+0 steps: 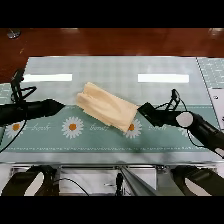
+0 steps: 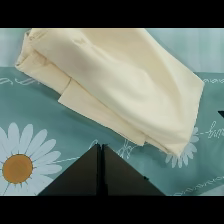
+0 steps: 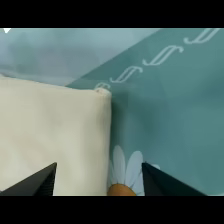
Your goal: Fold the shirts.
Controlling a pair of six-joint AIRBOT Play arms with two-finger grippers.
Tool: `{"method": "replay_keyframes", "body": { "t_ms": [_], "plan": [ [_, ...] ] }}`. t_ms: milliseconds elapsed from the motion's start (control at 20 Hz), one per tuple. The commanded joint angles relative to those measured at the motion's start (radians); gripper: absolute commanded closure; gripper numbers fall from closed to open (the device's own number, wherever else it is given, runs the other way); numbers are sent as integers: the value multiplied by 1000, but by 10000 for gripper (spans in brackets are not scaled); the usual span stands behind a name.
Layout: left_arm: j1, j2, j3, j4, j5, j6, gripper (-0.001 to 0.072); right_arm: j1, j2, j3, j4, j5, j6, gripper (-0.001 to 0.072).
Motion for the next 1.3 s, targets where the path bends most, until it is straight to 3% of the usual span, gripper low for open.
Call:
{"method": "replay_keyframes", "body": {
  "t_ms": [0,100,250,300,350,400,450,600,800,900,1150,1250],
  "plan": [
    [-32,-3,-5,-2,1,0,684,5,-147,34,270,69,-286,118],
    [-34,-5,-5,-2,1,-1,684,5,-263,109,393,192,-437,118],
    [-34,-5,-5,-2,0,-1,684,5,-381,176,491,296,-548,120],
    [-34,-5,-5,-2,0,-1,684,5,-406,198,513,304,-581,205],
    [-34,-5,-5,-2,0,-1,684,5,-424,224,514,306,-599,376],
    [-34,-5,-5,-2,0,-1,684,5,-438,267,514,322,-663,655],
    [-34,-5,-5,-2,0,-1,684,5,-441,321,510,343,-719,690],
    [-34,-5,-5,-2,1,-1,684,5,-439,593,424,422,-729,690],
    [-34,-6,-5,-3,0,-1,684,-16,-440,1050,89,490,-475,690],
    [-34,-6,-5,-2,0,0,684,-55,-439,1202,-23,571,-411,690],
    [-34,-6,-5,-2,0,0,684,-270,-439,1394,-66,859,-365,690],
    [-34,-6,-5,-2,-3,0,684,-388,-436,1424,-64,989,-302,690]
  ]
}}
